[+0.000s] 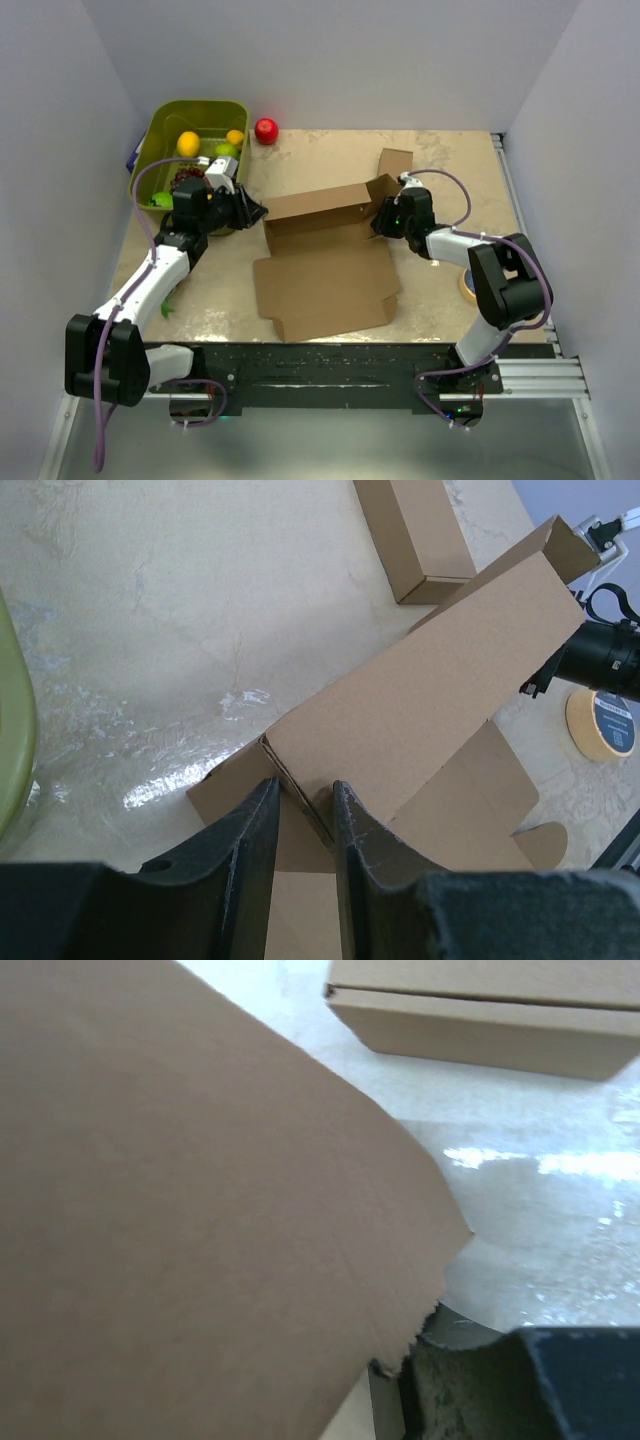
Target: Fold the paper box
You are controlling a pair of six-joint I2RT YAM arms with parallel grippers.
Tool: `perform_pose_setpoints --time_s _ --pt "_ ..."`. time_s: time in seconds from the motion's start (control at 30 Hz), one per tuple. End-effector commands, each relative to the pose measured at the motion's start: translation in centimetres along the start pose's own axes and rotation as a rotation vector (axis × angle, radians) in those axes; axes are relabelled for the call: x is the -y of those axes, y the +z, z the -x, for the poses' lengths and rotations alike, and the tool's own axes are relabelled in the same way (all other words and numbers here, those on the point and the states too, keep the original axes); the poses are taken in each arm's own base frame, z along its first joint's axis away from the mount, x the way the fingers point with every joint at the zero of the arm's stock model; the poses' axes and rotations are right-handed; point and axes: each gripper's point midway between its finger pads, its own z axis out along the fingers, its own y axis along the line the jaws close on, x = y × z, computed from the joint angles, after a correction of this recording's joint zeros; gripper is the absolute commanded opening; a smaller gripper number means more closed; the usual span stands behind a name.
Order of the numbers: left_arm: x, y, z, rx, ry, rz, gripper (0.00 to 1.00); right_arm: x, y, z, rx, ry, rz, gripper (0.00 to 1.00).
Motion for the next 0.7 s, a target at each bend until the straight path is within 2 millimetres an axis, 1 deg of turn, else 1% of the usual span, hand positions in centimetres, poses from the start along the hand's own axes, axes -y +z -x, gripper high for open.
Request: perform_pose_setpoints --time_s 0.0,0.13,0.23,0.37,0.43,0.53,0.57,0.63,0.67 --pt "-2.4 -0.1 -4.6 -0.153 -0.028 0.091 0.31 -2.7 -0.9 1.9 0.07 0.006 0.124 0.35" --pt "-2.4 -0.1 -4.6 -0.154 -0.03 0.088 0.31 -3.1 -0.8 1.4 0.062 -0.011 0.125 0.33" --pt "-2.4 0.0 -4.6 -0.156 -0.031 0.087 0.31 -3.9 -0.9 1.1 0.061 -0.029 0.132 0.31" --pt "-2.5 0.0 -4.7 -0.156 -0.032 0.088 0.31 -5.4 -1.4 0.8 0.072 -0.066 0.141 0.32" --pt "-2.4 0.0 -4.7 -0.159 -0.034 0.085 0.31 -5.5 -1.5 0.7 0.074 -0.081 0.128 0.32" --pt "-2.4 0.1 -4.8 -0.162 -0.035 0.084 0.31 -5.7 -1.2 -0.1 0.064 -0.103 0.115 0.32" --pt "-2.4 0.1 -4.9 -0.163 -0.036 0.084 0.31 -5.7 -0.9 -0.9 0.048 -0.115 0.106 0.31" --pt "-2.4 0.1 -4.8 -0.162 -0.035 0.082 0.31 -5.9 -0.6 -1.5 0.04 -0.128 0.106 0.31" --pt "-2.4 0.1 -4.8 -0.162 -0.035 0.082 0.31 -6.2 -0.4 -2.1 0.028 -0.139 0.112 0.31"
